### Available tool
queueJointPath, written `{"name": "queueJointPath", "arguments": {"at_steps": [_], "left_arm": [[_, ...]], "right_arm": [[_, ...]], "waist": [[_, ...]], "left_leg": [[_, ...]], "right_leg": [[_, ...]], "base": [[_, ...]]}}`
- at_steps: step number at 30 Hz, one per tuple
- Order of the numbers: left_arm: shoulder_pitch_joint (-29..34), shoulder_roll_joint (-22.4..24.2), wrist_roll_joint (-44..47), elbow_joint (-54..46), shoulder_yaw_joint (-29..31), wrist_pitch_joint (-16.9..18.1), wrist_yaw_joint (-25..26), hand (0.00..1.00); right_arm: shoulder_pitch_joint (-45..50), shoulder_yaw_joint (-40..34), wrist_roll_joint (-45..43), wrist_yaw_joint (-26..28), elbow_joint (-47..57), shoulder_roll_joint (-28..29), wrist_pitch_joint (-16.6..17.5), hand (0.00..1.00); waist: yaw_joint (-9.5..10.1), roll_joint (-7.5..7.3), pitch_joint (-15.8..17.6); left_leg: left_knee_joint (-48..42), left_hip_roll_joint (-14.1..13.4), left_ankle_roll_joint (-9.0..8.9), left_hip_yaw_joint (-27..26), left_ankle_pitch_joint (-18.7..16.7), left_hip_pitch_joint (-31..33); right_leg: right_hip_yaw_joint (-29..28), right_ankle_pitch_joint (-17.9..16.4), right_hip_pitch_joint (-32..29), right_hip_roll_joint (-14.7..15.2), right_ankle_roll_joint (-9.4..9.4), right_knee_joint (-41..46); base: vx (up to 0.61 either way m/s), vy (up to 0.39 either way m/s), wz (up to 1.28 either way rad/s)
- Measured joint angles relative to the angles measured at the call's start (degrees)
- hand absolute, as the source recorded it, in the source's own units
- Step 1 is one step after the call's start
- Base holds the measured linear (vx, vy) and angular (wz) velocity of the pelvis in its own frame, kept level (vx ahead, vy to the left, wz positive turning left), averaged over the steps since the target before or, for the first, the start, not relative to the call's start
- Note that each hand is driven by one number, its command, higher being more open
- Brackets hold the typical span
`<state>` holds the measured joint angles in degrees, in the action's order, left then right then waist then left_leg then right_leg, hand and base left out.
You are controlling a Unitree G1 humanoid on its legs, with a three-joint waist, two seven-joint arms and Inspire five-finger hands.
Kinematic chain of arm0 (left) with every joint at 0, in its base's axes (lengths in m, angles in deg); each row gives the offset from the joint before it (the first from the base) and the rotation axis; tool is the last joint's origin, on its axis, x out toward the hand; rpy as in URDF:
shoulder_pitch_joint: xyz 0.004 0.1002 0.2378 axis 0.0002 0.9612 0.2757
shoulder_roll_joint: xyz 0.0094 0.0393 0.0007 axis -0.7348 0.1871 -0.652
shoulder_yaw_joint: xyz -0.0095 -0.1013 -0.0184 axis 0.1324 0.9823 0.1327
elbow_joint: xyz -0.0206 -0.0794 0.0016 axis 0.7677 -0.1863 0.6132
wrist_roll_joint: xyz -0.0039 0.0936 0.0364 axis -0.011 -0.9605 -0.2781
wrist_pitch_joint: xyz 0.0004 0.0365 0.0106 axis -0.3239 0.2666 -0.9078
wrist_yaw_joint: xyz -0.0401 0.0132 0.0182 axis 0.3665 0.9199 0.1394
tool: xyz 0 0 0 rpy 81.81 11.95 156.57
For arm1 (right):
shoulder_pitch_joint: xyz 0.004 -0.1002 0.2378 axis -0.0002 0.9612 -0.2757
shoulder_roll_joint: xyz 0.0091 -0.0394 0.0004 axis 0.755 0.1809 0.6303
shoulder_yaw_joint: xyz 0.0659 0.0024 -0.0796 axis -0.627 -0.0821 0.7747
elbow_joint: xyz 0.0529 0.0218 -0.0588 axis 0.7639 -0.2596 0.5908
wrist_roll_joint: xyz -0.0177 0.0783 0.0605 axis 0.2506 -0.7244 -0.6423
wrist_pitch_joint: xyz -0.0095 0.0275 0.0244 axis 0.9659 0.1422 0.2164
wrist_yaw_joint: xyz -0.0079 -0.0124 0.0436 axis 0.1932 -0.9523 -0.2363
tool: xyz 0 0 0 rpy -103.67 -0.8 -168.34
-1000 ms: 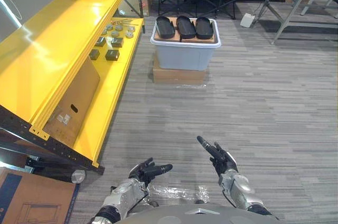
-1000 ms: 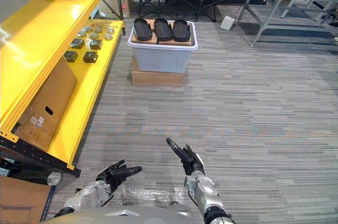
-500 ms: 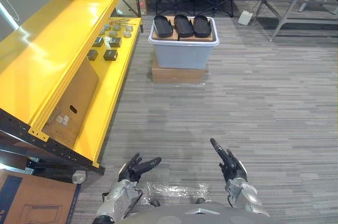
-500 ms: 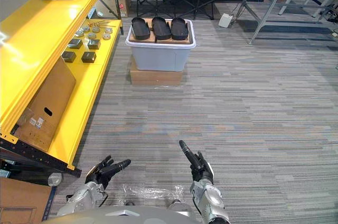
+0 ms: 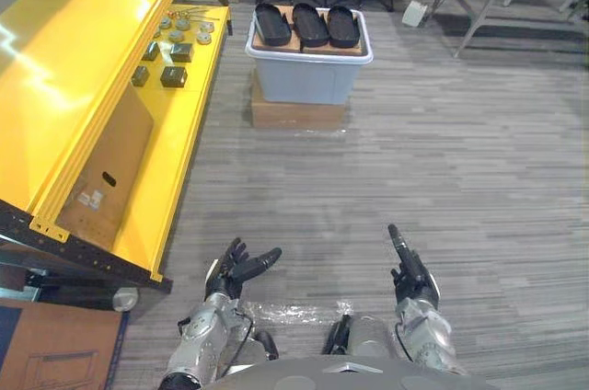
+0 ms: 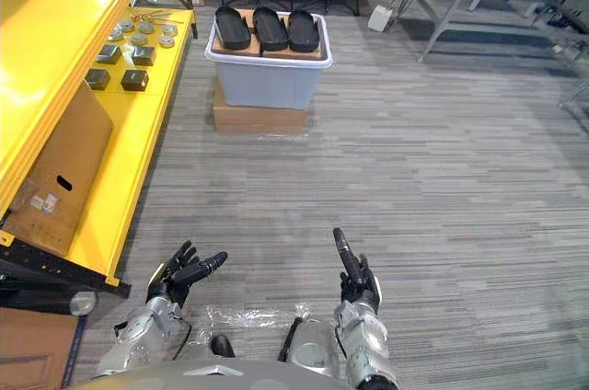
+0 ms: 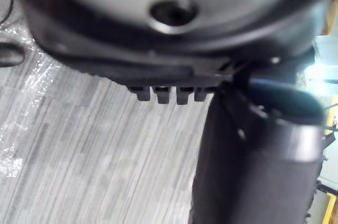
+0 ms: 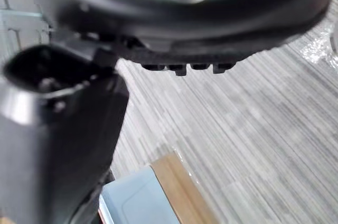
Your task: Walk over and take three plastic housings, then place them on the shelf
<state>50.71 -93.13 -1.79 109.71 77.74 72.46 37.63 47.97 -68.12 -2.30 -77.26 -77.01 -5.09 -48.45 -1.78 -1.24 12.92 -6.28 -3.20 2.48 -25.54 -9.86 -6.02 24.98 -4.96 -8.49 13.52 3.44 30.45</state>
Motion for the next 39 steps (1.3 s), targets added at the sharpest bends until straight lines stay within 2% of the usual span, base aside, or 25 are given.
{"name": "queueJointPath", "arguments": {"at_steps": [2,4,7,8,9,10,11,12,13,16,18,21,23,24,25,26,27,28,29,30,33,35,36,37,39], "left_arm": [[-1.5,0.1,-0.9,-0.4,-1.0,0.0,0.3,1.00],[-1.5,0.1,-0.9,-2.0,-1.7,0.0,0.1,1.00],[0.3,-0.4,-0.7,-2.0,-2.0,0.1,0.3,1.00],[1.1,-1.2,-0.2,-2.0,-2.2,0.2,0.6,1.00],[1.4,-0.8,0.7,-1.3,-2.1,0.1,0.8,1.00],[3.2,0.2,2.5,-1.1,-2.4,0.0,1.3,1.00],[3.4,0.6,3.2,-1.2,-2.7,0.0,1.3,1.00],[3.4,1.4,5.0,-1.3,-2.9,0.1,1.1,1.00],[3.3,1.8,6.3,-1.4,-2.7,0.1,1.0,1.00],[3.3,3.0,6.9,-2.4,-1.2,0.2,0.8,1.00],[3.4,2.9,6.9,-5.0,-0.8,0.4,0.4,1.00],[3.7,3.2,6.9,-6.3,-0.8,1.0,0.5,1.00],[4.3,3.7,6.9,-5.7,-0.9,1.0,0.6,1.00],[4.6,3.9,6.9,-5.4,-0.9,1.1,0.6,1.00],[4.5,3.9,6.9,-5.2,-0.4,1.2,0.6,1.00],[4.5,3.8,6.8,-5.4,0.5,1.4,0.6,1.00],[3.9,3.3,6.5,-5.4,1.4,1.4,1.0,1.00],[3.4,3.2,6.5,-5.3,1.7,1.4,1.1,1.00],[2.6,3.5,6.4,-5.4,2.3,1.3,1.1,1.00],[2.2,3.6,5.8,-6.1,2.4,1.3,1.1,1.00],[2.1,3.3,5.9,-7.9,2.9,1.9,1.2,1.00],[1.0,3.0,5.9,-9.2,2.6,2.8,1.5,1.00],[-0.8,2.6,6.0,-9.3,2.1,3.0,1.6,1.00],[-1.9,2.1,6.3,-9.1,1.7,3.0,1.6,1.00],[-3.0,1.5,6.7,-7.9,1.2,3.1,1.5,1.00]], "right_arm": [[0.7,-1.1,0.0,0.0,1.0,-0.1,0.5,1.00],[1.9,-1.5,0.1,0.1,1.0,0.0,0.7,1.00],[4.0,-0.6,1.8,0.8,1.1,0.1,0.7,1.00],[4.4,-0.3,2.4,1.3,1.1,0.0,0.7,1.00],[4.1,-0.2,2.5,2.1,0.8,-0.9,0.7,1.00],[4.3,-0.1,3.5,2.7,1.1,-2.7,0.6,1.00],[4.0,-0.1,3.6,2.8,1.2,-3.3,0.6,1.00],[2.8,-0.1,4.8,3.0,1.3,-4.4,0.4,1.00],[2.5,0.0,6.1,3.3,1.6,-4.9,-0.1,1.00],[2.3,0.6,9.5,3.3,2.2,-5.1,-0.4,1.00],[0.8,2.3,11.4,3.4,3.3,-5.4,-0.4,1.00],[-2.1,4.2,12.7,3.4,3.1,-5.2,-0.4,1.00],[-1.7,5.1,12.8,3.4,3.1,-5.2,-0.4,1.00],[-1.3,6.0,12.8,3.4,3.1,-5.4,-0.4,1.00],[-1.2,6.6,12.8,3.4,2.9,-5.3,-0.5,1.00],[-1.1,6.9,12.8,3.3,2.8,-4.9,-0.7,1.00],[-1.0,7.8,12.8,2.9,2.6,-4.1,-0.8,1.00],[-1.2,8.2,12.8,2.8,2.5,-4.0,-0.8,1.00],[-2.0,8.8,12.8,2.7,2.4,-4.1,-0.8,1.00],[-2.3,9.6,12.9,2.1,2.2,-3.8,-1.2,1.00],[-3.4,12.6,13.0,0.9,2.0,-2.8,-1.2,1.00],[-4.6,14.0,13.2,0.6,2.4,-2.6,-1.2,1.00],[-5.3,13.9,13.5,0.6,2.9,-2.6,-1.2,1.00],[-5.7,13.8,13.5,0.6,3.0,-2.7,-1.2,1.00],[-4.6,13.3,13.6,0.6,2.9,-2.8,-1.2,1.00]], "waist": [[0.06,1.19,1.0],[0.03,2.25,1.8],[0.07,0.21,0.7],[0.11,-0.71,-0.2],[0.26,-0.15,-0.7],[0.62,3.24,-2.6],[0.65,4.43,-3.0],[0.42,6.44,-2.9],[0.28,7.00,-2.1],[1.74,5.86,-1.0],[2.17,4.71,-0.3],[3.31,3.52,0.8],[3.53,3.91,0.8],[3.93,4.19,0.6],[4.83,3.46,0.5],[5.15,1.39,0.0],[5.14,-2.04,-1.1],[5.12,-3.23,-1.4],[5.30,-3.77,-1.4],[5.25,-3.46,-1.2],[5.73,-1.52,-0.5],[6.01,0.34,-0.6],[6.00,1.12,-0.4],[5.89,1.58,-0.2],[4.96,1.71,0.1]], "left_leg": [[-1.9,-2.4,-0.18,0.7,-0.9,0.6],[-2.8,-4.0,-2.05,1.3,-1.4,-0.8],[-5.8,-3.4,-4.89,1.8,-4.4,-3.5],[-9.7,-3.4,-6.45,2.2,-8.0,-3.1],[-12.9,-5.2,-7.60,2.4,-11.1,-3.3],[-15.6,-8.6,-9.53,1.9,-12.3,-3.3],[-18.0,-9.8,-9.16,1.9,-12.2,-2.3],[-33.4,-15.1,-6.57,2.2,-8.4,4.1],[-41.7,-17.1,-6.68,4.6,-8.5,7.8],[-44.1,-13.6,-7.01,7.1,-8.9,12.1],[-32.0,-8.7,-6.23,6.7,-8.3,15.8],[-8.2,-5.3,-7.61,9.7,2.6,19.4],[-4.2,-5.5,-7.95,12.5,7.9,19.4],[-5.0,-5.8,-7.76,12.9,8.1,19.0],[-9.1,-5.2,-4.90,12.9,11.4,19.1],[-11.9,-3.5,-4.05,12.2,11.3,19.5],[-13.2,-0.3,-1.74,11.1,8.8,19.2],[-13.3,1.2,-0.85,10.9,7.8,19.2],[-13.9,2.6,1.38,10.7,6.7,18.7],[-13.6,2.9,2.04,10.7,5.5,16.4],[-11.7,1.7,2.17,11.8,3.2,9.5],[-9.3,0.4,1.56,12.5,2.1,6.9],[-8.6,-0.1,1.28,13.3,1.3,6.3],[-8.7,-0.4,1.13,14.3,0.5,5.8],[-10.0,-0.6,-0.22,16.6,-1.6,4.4]], "right_leg": [[-0.1,-1.2,-0.1,-2.0,0.15,-0.8],[0.0,-1.4,-2.3,-2.3,0.43,-3.1],[-0.4,-0.3,-2.2,-0.3,-1.25,-5.8],[-0.3,0.0,-2.5,-0.3,-2.59,-5.7],[-0.8,-1.3,-2.3,-1.2,-5.02,-4.0],[-0.1,-4.0,-1.5,-4.4,-5.00,-4.7],[0.0,-4.5,-1.1,-5.4,-5.15,-5.1],[0.2,-5.0,1.8,-8.2,-6.04,-8.2],[0.5,-3.8,5.3,-10.0,-7.31,-11.5],[-0.1,-3.4,12.5,-10.7,-7.72,-16.7],[-1.4,-3.2,16.1,-10.9,-7.49,-20.5],[-4.4,-3.8,19.5,-11.2,-5.40,-22.6],[-5.9,-6.3,22.3,-11.6,-2.42,-22.3],[-6.9,-8.9,23.6,-11.5,-2.26,-21.4],[-8.1,-13.0,24.1,-9.5,-0.92,-18.0],[-8.3,-16.1,23.7,-6.7,0.13,-15.3],[-7.9,-17.7,23.2,-2.5,1.92,-11.2],[-7.5,-18.0,21.4,-0.5,2.06,-6.5],[-5.8,-14.7,15.5,3.8,1.89,6.2],[-4.9,-9.5,12.1,6.5,1.01,15.9],[-2.0,-13.0,8.9,6.5,-0.52,18.5],[-0.7,-13.2,4.5,3.6,-0.84,10.4],[-1.8,-12.4,1.0,1.7,0.08,3.2],[-3.7,-10.6,-1.3,0.2,2.21,-2.8],[-8.0,-3.0,-2.8,-1.2,3.73,-15.1]], "base": [[0.11,-0.038,0.09],[0.22,-0.073,0.22],[0.28,-0.191,0.27],[0.30,-0.330,0.15],[0.38,-0.364,-0.09],[0.38,-0.262,-0.20],[0.48,-0.269,-0.22],[0.42,-0.238,-0.03],[0.39,-0.254,0.00],[0.35,-0.142,-0.22],[0.40,-0.108,-0.36],[0.37,0.004,-0.52],[0.33,0.122,-0.44],[0.44,0.304,-0.63],[0.37,0.296,-0.55],[0.49,0.356,-0.34],[0.48,0.210,-0.04],[0.50,0.201,0.15],[0.62,0.243,0.23],[0.50,0.231,0.21],[0.42,0.138,0.08],[0.38,0.068,0.06],[0.29,0.001,0.20],[0.34,-0.047,0.45],[0.26,-0.098,0.72]]}}
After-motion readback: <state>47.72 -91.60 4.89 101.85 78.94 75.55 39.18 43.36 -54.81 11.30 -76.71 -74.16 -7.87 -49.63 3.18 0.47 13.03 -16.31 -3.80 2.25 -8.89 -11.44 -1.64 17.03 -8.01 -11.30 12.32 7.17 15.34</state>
